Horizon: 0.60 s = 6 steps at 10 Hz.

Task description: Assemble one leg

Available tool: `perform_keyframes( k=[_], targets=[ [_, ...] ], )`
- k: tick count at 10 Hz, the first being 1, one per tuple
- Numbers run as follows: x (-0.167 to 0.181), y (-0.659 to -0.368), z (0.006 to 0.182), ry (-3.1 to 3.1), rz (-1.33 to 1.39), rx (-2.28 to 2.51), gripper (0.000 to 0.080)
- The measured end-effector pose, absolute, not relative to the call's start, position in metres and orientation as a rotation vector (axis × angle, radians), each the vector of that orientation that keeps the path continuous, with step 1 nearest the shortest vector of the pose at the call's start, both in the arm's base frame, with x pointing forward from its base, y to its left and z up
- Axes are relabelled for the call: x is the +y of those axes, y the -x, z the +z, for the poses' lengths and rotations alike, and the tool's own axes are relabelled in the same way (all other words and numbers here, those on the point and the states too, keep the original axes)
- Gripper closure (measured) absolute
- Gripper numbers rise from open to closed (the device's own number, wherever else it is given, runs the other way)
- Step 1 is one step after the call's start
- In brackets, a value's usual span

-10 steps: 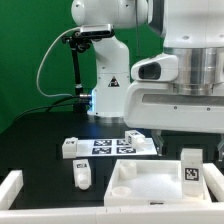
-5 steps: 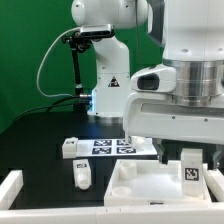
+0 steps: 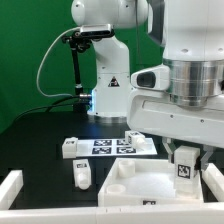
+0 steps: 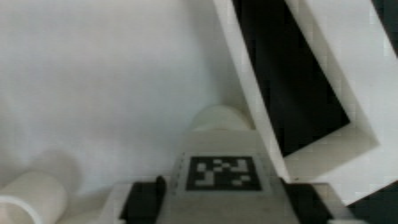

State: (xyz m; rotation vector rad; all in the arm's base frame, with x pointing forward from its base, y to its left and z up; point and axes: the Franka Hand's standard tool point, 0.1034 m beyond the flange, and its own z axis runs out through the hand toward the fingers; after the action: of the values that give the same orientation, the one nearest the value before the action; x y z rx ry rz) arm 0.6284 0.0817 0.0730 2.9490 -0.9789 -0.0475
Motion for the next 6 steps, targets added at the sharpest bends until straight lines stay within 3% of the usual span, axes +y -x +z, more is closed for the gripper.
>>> perform_keyframes(
  k=[6],
  targets=[
    [0.0876,-0.6374,0.0676,-2.514,-0.002,-1.997,0.0514]
  ],
)
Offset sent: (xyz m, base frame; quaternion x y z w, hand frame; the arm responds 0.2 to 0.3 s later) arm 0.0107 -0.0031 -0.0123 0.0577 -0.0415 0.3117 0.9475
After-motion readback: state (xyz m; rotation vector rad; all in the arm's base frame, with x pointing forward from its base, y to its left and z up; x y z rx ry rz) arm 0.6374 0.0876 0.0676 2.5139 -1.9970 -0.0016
